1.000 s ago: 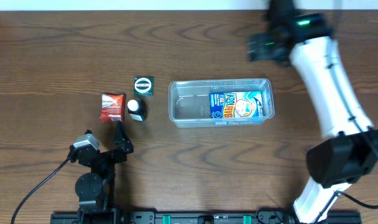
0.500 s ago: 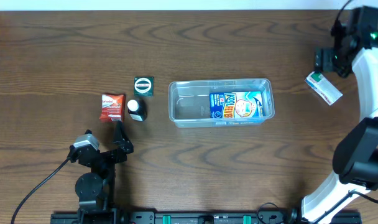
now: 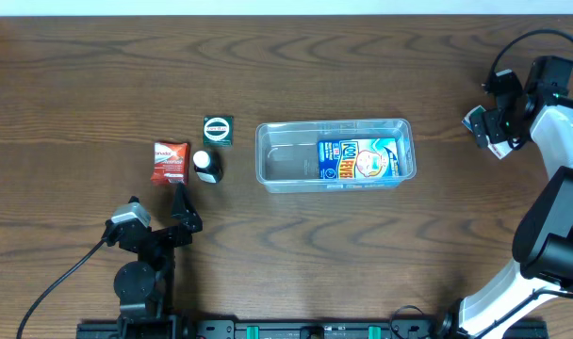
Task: Pack container
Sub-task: 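Grasp the white-green Panadol box with the right gripper and lift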
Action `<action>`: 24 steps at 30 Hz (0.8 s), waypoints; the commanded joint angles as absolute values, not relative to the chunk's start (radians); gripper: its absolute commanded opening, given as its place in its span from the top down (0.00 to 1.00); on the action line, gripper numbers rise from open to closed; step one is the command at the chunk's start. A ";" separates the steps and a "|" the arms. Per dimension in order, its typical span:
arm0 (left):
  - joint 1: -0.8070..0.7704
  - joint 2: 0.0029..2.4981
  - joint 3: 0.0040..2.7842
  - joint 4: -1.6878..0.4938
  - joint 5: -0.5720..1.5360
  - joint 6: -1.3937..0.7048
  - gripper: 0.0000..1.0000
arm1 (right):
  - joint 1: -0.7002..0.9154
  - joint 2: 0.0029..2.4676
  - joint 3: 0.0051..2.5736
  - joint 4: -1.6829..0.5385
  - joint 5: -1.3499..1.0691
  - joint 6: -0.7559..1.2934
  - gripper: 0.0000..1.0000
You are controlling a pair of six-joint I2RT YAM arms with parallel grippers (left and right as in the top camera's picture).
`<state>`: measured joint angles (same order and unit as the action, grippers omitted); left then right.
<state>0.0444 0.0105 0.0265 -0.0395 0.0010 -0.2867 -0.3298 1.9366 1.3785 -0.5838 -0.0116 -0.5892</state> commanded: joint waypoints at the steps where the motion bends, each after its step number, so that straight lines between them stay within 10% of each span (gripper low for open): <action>1: 0.048 0.006 0.004 -0.074 -0.008 -0.270 0.02 | -0.355 1.933 1.360 -0.576 -0.032 -0.622 0.02; 24: 0.049 0.006 0.004 -0.074 -0.008 -0.270 0.02 | -0.375 2.049 1.354 -0.578 -0.064 -0.566 0.19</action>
